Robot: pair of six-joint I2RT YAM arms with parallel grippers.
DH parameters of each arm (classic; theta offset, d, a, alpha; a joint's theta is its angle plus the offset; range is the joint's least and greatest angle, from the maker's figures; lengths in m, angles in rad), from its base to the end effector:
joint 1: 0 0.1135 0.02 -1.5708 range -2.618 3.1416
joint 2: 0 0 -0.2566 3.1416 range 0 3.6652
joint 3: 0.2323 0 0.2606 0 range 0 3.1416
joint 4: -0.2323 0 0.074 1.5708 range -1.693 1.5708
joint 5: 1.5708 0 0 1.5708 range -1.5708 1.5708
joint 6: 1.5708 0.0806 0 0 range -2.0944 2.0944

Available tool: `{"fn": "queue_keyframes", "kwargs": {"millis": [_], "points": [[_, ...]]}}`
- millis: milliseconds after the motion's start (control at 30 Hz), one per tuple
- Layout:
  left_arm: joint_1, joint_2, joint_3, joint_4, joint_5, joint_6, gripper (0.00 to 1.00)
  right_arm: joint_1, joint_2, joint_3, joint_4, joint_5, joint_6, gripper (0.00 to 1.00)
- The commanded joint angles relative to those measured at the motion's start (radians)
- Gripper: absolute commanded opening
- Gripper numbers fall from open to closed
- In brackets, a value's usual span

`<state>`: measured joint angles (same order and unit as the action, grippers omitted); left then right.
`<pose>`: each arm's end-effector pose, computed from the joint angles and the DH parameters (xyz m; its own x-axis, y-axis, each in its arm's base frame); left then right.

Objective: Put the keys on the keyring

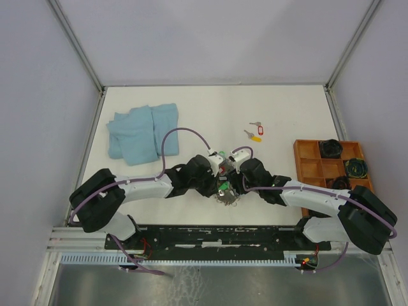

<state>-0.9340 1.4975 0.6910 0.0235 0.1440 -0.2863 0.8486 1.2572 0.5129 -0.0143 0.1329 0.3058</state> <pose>0.1863 -0.2714 0.1194 -0.6442 0.4010 -0.6514 0.7029 0.6462 -0.2973 0.1929 0.2028 0.1241 -0.6384 -0.2732 -0.7196 -0.5117 0.8490 0.1316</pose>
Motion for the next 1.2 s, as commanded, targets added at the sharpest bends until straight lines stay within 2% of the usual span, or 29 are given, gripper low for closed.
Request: {"fn": "queue_keyframes", "kwargs": {"millis": [0, 267, 533, 933, 1167], "points": [[-0.007, 0.015, 0.046, 0.001, -0.015, -0.002, 0.21, -0.003, -0.023, -0.001, 0.036, 0.011, -0.011, 0.63], [-0.012, 0.022, 0.053, -0.017, -0.016, 0.001, 0.20, -0.003, -0.022, -0.001, 0.035, 0.007, -0.013, 0.63], [-0.021, 0.044, 0.063, -0.027, -0.029, 0.005, 0.25, -0.003, -0.022, -0.001, 0.033, 0.004, -0.014, 0.63], [-0.021, 0.060, 0.074, -0.033, -0.067, 0.006, 0.18, -0.003, -0.027, -0.003, 0.034, -0.010, -0.015, 0.63], [-0.021, 0.087, 0.077, -0.030, -0.046, 0.007, 0.19, -0.003, -0.030, -0.004, 0.037, -0.021, -0.017, 0.66]]}}
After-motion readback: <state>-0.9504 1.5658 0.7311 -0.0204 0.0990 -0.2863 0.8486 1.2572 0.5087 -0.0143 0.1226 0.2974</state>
